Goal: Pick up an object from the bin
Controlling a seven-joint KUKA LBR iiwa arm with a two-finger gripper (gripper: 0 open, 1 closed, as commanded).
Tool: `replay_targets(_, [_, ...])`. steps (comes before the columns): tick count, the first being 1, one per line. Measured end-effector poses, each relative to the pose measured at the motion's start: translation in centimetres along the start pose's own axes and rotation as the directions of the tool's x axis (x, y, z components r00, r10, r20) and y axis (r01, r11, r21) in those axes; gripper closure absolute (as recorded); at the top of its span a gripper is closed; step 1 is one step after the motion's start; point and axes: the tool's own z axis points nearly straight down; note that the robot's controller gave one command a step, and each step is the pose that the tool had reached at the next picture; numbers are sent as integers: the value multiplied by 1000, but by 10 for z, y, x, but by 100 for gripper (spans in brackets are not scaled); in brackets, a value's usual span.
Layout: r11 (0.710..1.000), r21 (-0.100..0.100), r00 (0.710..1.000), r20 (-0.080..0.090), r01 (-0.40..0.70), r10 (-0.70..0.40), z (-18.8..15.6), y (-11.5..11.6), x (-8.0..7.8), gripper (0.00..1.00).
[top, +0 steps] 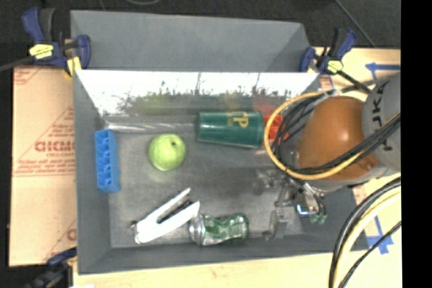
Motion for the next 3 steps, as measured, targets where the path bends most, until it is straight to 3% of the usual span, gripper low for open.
replay_targets(1, [1000, 1, 1000, 8, 2, -2, -4, 0, -2, 0])
replay_targets(2, [998, 2, 998, 12, 67, -67, 32, 28, -15, 0])
replay_targets(3, [953, 4, 953, 10, 303, -303, 58, 27, -29, 100])
